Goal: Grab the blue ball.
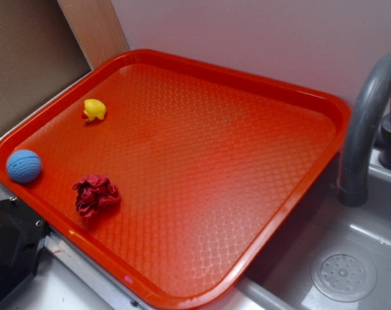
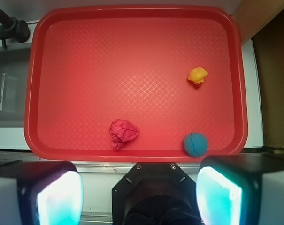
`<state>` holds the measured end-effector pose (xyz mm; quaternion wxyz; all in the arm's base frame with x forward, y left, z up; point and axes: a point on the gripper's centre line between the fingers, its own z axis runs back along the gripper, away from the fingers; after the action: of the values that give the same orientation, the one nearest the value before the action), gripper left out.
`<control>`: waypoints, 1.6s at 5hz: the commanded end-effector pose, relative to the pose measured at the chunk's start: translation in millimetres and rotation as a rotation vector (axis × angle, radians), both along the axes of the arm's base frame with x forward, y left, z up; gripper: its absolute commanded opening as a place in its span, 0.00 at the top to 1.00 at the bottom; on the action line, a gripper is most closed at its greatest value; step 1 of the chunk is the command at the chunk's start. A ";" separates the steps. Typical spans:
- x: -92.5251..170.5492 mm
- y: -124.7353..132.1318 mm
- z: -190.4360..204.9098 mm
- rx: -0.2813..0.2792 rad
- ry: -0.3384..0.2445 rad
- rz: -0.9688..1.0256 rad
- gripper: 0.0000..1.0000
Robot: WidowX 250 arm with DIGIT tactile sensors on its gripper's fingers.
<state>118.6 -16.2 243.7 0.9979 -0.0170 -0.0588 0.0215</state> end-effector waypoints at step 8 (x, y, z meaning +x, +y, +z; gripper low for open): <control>-5.0 108.0 -218.8 0.284 0.151 -0.090 1.00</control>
<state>115.9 86.0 22.6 0.9911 0.1249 0.0170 -0.0419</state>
